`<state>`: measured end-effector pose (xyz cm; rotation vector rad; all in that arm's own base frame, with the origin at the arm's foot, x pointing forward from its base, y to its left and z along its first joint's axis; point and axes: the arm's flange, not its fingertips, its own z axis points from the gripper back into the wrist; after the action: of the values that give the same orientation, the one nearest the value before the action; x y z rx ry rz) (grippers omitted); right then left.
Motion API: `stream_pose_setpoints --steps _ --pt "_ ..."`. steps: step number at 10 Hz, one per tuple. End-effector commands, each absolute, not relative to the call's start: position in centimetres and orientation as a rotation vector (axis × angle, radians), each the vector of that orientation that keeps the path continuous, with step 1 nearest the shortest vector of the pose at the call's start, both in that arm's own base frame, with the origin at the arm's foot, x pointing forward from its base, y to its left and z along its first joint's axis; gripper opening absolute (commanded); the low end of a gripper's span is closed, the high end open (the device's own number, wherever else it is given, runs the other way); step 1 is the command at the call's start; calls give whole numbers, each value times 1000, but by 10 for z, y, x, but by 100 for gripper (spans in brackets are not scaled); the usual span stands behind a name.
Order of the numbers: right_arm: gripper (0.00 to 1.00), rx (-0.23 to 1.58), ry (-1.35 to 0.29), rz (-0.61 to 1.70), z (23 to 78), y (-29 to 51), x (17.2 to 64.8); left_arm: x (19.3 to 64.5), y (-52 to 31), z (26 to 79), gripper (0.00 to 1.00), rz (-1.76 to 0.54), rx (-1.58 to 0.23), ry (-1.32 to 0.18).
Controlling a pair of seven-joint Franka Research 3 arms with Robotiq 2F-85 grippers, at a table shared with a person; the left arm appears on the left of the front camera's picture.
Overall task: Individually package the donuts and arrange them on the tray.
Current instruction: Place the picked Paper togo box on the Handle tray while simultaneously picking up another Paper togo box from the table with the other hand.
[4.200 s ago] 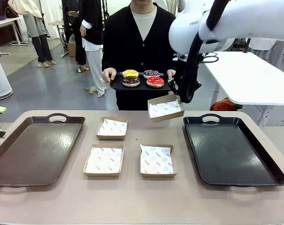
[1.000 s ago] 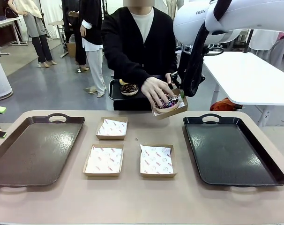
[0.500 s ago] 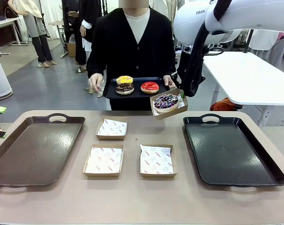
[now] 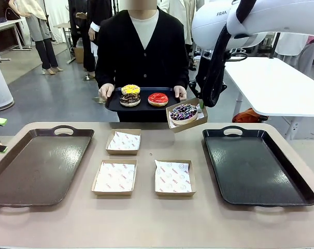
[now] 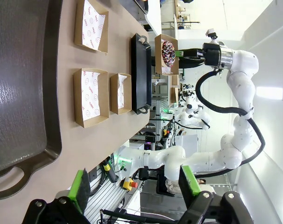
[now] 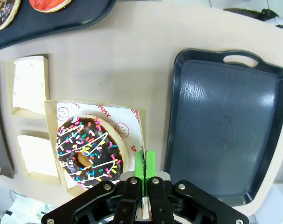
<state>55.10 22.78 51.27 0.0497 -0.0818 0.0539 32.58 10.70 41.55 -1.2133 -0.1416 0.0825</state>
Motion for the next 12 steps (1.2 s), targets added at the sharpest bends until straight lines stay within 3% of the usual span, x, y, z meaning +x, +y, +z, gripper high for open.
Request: stream_pose_setpoints --steps 1,7,12 --pt "1 50 -82 54 513 228 551 326 107 416 100 83 -1213 -142" --pt "1 98 -75 19 525 104 528 396 -13 497 100 -49 -651 -95" --pt "1 119 -85 -9 480 15 523 471 -145 489 100 -70 -209 -53"
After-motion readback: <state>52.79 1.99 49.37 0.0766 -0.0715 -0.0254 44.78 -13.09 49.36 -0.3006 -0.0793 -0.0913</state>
